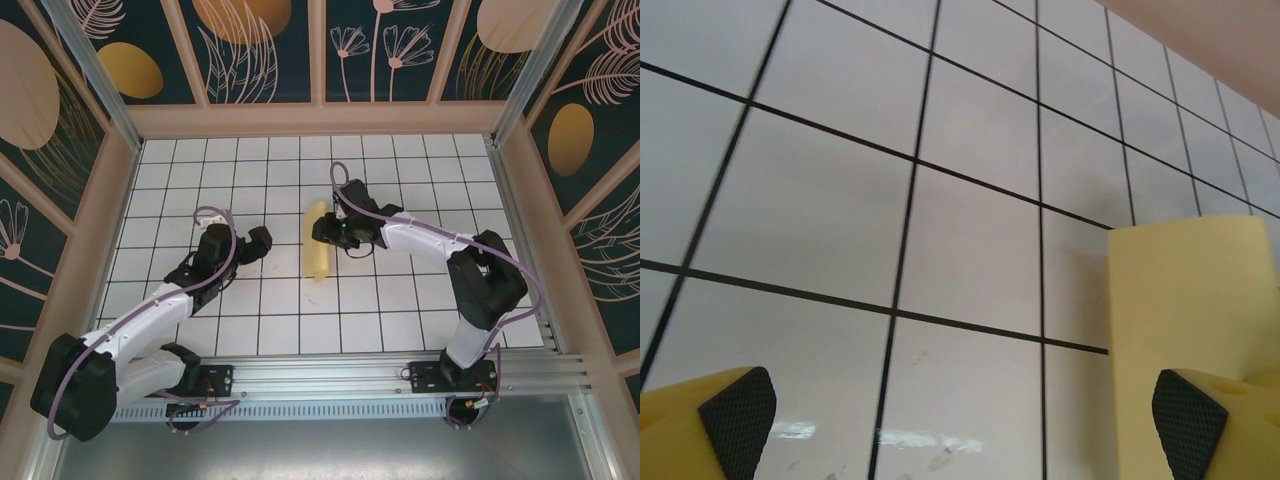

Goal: Fold a paper plane with a square sheet of paper (pick it up from the middle)
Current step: Fold the square sheet of paper in half at the center of the table.

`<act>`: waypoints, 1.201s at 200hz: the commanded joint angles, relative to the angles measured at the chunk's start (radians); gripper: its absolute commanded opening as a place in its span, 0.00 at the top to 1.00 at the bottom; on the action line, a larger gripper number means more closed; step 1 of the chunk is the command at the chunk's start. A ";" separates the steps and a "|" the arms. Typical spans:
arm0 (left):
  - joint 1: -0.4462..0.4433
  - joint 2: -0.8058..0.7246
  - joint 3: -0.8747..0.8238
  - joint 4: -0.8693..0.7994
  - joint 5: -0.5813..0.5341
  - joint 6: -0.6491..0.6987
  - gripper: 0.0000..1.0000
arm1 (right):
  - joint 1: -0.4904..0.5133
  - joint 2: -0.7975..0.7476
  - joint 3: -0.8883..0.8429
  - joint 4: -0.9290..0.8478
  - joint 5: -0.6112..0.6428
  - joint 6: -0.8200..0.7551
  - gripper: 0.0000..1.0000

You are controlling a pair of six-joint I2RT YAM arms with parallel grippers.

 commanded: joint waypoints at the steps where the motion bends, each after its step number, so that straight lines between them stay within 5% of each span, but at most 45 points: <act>1: 0.004 0.033 0.036 0.065 0.144 0.036 0.01 | -0.024 -0.024 -0.079 0.099 -0.068 0.021 0.57; 55: 0.003 0.127 0.055 0.169 0.324 0.010 0.06 | -0.075 -0.056 -0.182 0.102 -0.051 -0.004 0.49; 110: 0.003 0.236 0.088 0.231 0.424 -0.035 0.23 | -0.098 -0.062 -0.202 0.043 0.007 -0.044 0.42; 181: 0.001 0.302 0.105 0.283 0.503 -0.078 0.47 | -0.111 -0.105 -0.212 -0.017 0.037 -0.087 0.38; 240: -0.022 0.331 0.122 0.286 0.509 -0.087 0.51 | -0.158 -0.105 -0.236 -0.057 0.051 -0.127 0.43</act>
